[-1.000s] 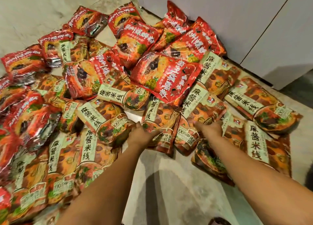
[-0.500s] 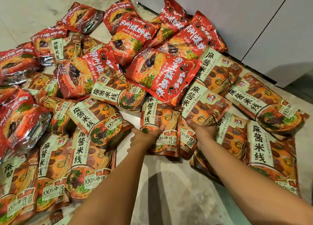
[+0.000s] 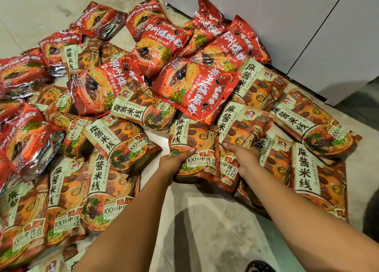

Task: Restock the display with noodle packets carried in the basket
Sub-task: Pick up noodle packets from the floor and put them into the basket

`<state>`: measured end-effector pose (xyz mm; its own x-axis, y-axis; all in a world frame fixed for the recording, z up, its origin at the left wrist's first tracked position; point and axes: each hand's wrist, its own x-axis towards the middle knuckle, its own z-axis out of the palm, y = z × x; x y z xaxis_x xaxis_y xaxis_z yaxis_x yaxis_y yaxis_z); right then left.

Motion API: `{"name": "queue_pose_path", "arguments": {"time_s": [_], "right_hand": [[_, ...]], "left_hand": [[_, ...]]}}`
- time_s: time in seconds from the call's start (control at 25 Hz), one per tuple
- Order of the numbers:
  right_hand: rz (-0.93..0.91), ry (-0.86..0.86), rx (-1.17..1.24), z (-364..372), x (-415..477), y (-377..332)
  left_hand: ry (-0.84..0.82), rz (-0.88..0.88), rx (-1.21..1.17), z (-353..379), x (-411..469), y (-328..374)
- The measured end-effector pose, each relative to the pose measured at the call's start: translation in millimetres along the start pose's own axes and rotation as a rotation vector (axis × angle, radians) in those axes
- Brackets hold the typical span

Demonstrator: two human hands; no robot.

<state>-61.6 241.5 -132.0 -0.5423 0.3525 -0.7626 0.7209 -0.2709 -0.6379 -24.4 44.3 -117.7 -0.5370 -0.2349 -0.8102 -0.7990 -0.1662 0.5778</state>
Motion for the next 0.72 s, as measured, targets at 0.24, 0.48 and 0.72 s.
{"name": "queue_pose_path", "arguments": {"time_s": [0.24,0.48,0.72], "right_hand": [[0.054,0.030,-0.073,-51.1,-109.3,-35.5],[0.151,-0.132,-0.069,-118.1,-260.6,-109.6],[0.079,-0.175,0.000,-211.5,-390.6,-173.2]], "left_hand": [[-0.004,-0.052,0.039,-29.0,-122.5,33.5],[0.042,-0.054,0.061,-66.3,-284.7,91.8],[0.001,-0.026,0.153,-78.6,-434.2,151.9]]}}
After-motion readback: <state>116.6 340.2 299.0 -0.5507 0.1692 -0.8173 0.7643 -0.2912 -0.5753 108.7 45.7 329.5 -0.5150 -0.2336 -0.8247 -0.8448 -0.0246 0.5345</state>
